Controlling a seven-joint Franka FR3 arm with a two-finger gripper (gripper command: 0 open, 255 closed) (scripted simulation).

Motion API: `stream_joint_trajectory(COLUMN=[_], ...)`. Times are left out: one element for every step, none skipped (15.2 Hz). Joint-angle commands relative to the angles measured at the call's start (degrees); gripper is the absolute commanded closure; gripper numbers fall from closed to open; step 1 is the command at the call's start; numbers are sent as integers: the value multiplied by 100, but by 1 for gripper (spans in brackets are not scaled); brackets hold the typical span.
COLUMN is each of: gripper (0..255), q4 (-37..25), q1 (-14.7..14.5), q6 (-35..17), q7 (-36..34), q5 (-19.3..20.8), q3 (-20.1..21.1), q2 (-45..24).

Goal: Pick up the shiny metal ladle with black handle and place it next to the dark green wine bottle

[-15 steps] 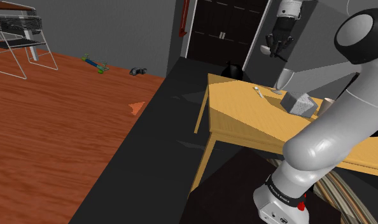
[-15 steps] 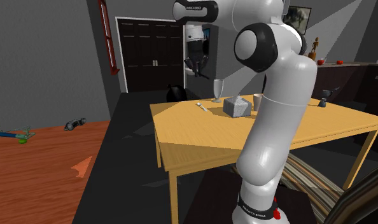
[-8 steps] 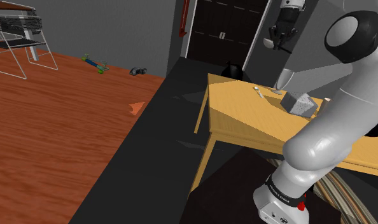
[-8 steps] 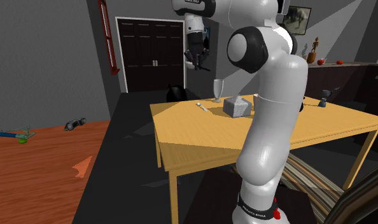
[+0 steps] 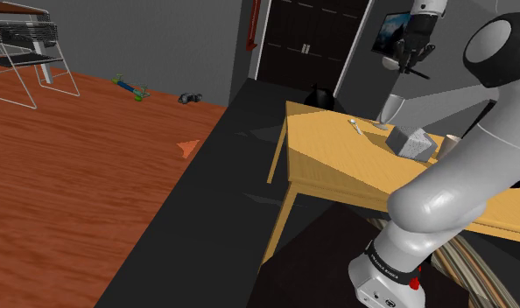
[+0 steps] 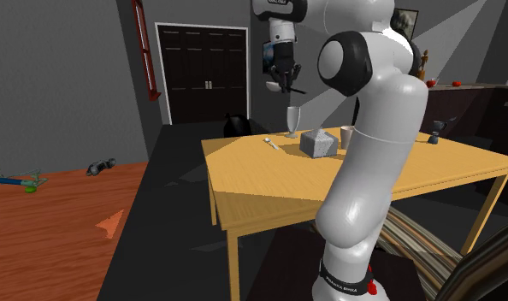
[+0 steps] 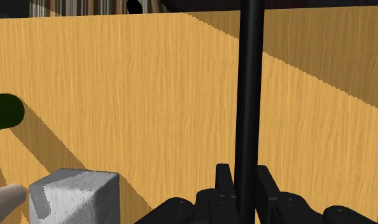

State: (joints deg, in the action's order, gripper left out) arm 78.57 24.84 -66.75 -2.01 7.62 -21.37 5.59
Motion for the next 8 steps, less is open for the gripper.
stream_joint_trajectory(gripper=[255,255,255,255,255,255,255,255], q4=[28,68,99,123,139,147,148,141], q1=[113,170,228,287,344,403,464,521], q6=[-8,-28,-48,-67,-87,-106,-126,-145], q7=[284,424,565,709,856,1005,1157,1311], q5=[71,110,147,182,215,245,272,295], q3=[-141,-215,-290,-368,-450,-533,-618,-709], q2=[55,94,127,152,170,180,183,179])
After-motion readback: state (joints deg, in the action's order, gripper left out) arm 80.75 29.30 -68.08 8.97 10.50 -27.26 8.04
